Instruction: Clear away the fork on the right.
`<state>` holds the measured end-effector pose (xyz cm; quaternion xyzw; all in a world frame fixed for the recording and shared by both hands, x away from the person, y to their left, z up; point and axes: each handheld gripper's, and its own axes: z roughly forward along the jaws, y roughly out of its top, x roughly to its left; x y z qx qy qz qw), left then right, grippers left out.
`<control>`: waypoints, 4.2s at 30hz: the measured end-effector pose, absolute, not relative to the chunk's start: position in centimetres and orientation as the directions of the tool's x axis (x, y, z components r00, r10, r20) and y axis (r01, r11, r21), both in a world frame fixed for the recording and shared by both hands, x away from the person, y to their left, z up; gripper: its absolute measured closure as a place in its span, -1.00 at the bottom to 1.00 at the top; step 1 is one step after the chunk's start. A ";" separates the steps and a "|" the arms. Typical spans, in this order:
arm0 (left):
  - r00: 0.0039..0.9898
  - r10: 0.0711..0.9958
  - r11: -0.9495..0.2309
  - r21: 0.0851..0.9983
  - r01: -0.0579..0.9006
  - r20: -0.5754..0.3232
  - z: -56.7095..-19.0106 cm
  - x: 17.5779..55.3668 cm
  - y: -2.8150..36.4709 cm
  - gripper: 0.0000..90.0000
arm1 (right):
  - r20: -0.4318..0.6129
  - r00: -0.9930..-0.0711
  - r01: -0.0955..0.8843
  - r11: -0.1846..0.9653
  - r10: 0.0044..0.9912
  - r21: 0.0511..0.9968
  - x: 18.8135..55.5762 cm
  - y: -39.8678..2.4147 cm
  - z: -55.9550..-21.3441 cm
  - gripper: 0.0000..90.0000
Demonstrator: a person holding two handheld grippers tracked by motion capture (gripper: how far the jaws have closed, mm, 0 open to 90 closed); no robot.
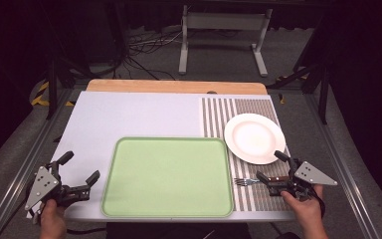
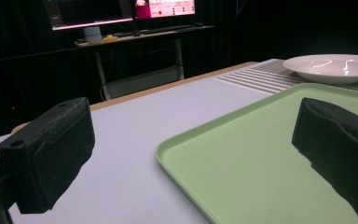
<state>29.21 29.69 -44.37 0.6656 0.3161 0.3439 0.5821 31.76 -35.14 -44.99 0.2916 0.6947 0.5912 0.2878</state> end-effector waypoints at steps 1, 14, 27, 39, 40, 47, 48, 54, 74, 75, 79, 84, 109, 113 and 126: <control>0.565 0.820 -0.123 0.992 0.024 0.089 -44.4 29.2 29.7 -1.00 | -0.055 -0.664 0.065 0.131 0.745 0.989 31.8 -35.1 -45.0 -0.97; 0.563 0.820 -0.134 0.991 0.021 0.099 -44.4 29.2 29.6 -1.00 | -0.067 -0.666 0.055 0.139 0.743 0.989 31.7 -35.2 -44.9 -0.97; 0.562 0.820 -0.145 0.989 0.020 0.109 -44.3 29.2 29.6 -1.00 | -0.065 -0.675 0.044 0.128 0.735 0.991 32.3 -34.8 -44.3 -0.99; 0.560 0.822 -0.145 0.989 0.021 0.109 -44.4 29.2 29.6 -1.00 | -0.054 -0.686 0.047 0.118 0.725 0.992 33.8 -33.9 -42.6 -0.99; 0.560 0.822 -0.145 0.989 0.021 0.109 -44.4 29.2 29.6 -1.00 | -0.054 -0.686 0.047 0.118 0.725 0.992 33.8 -33.9 -42.6 -0.99; 0.561 0.820 -0.147 0.989 0.020 0.111 -44.3 29.2 29.5 -1.00 | -0.061 -0.703 0.046 0.132 0.709 0.990 34.4 -33.2 -41.8 -0.99; 0.560 0.821 -0.149 0.989 0.020 0.113 -44.3 29.2 29.6 -1.00 | -0.062 -0.703 0.047 0.133 0.708 0.990 34.4 -33.1 -41.8 -0.99; 0.561 0.820 -0.149 0.989 0.020 0.112 -44.3 29.3 29.6 -1.00 | -0.064 -0.716 0.072 0.165 0.695 0.984 34.8 -32.5 -41.3 -0.98; 0.561 0.821 -0.148 0.989 0.023 0.110 -44.3 29.3 29.5 -1.00 | -0.176 -0.779 0.110 0.408 0.602 0.906 35.6 -32.0 -38.0 -0.90; 0.561 0.820 -0.148 0.989 0.023 0.110 -44.3 29.3 29.5 -1.00 | -0.193 -0.785 0.108 0.437 0.589 0.893 35.6 -32.0 -37.8 -0.88; 0.559 0.822 -0.147 0.989 0.022 0.110 -44.3 29.3 29.6 -1.00 | -0.238 -0.811 0.119 0.551 0.534 0.826 35.9 -31.9 -37.1 -0.83; 0.561 0.821 -0.149 0.989 0.023 0.111 -44.3 29.3 29.5 -1.00 | -0.261 -0.845 0.145 0.669 0.467 0.729 36.4 -31.9 -36.8 -0.83; 0.560 0.820 -0.150 0.988 0.020 0.113 -44.3 29.2 29.5 -1.00 | -0.257 -0.936 0.123 0.909 0.239 0.399 37.2 -31.5 -37.5 -0.65; 0.560 0.820 -0.151 0.988 0.022 0.113 -44.3 29.3 29.5 -1.00 | -0.246 -0.947 0.105 0.924 0.205 0.367 37.3 -31.5 -37.8 -0.62; 0.561 0.820 -0.150 0.988 0.023 0.111 -44.3 29.2 29.6 -1.00 | -0.167 -0.974 0.103 0.961 0.149 0.257 36.9 -31.0 -38.9 -0.45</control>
